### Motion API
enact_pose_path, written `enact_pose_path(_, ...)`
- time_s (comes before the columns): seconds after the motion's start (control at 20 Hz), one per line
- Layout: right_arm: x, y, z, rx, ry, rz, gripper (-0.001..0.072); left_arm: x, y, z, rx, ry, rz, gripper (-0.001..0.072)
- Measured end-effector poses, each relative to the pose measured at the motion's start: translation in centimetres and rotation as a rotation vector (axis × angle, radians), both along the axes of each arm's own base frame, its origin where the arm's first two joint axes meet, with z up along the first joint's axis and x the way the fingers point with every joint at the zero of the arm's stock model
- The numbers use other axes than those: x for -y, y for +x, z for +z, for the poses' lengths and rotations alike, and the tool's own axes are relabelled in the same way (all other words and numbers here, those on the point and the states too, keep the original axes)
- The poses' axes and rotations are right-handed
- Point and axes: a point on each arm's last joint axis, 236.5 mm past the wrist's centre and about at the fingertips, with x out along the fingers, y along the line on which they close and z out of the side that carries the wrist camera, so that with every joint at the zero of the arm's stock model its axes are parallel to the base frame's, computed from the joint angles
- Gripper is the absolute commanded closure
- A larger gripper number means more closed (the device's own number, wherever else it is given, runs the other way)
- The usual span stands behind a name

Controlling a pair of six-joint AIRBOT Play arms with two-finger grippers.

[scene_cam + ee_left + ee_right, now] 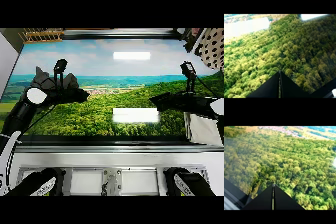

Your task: Fold the clothes and pants, and hang the long-sleeved shirts on hangers.

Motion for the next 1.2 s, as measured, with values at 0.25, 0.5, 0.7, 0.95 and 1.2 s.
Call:
enact_pose_path(0.25, 0.0, 0.0, 0.0, 0.000, 0.000, 0.000, 0.0686, -11.0, 4.9, 0.2, 0.067, 0.245, 0.241, 0.0024)
enact_pose_path(0.5, 0.0, 0.0, 0.0, 0.000, 0.000, 0.000, 0.0686, -24.2, 7.5, -2.1, -0.020, 0.416, 0.536, 0.0023)
enact_pose_path(0.7, 0.0, 0.0, 0.0, 0.000, 0.000, 0.000, 0.0686, -28.8, 8.1, -7.4, -0.137, 0.462, 0.611, 0.0024)
enact_pose_path(0.95, 0.0, 0.0, 0.0, 0.000, 0.000, 0.000, 0.0686, -30.5, 8.8, -12.1, -0.208, 0.477, 0.642, 0.0512)
enact_pose_path(1.2, 0.0, 0.0, 0.0, 0.000, 0.000, 0.000, 0.0686, -27.5, 10.1, -10.2, -0.183, 0.306, 0.706, 0.0703)
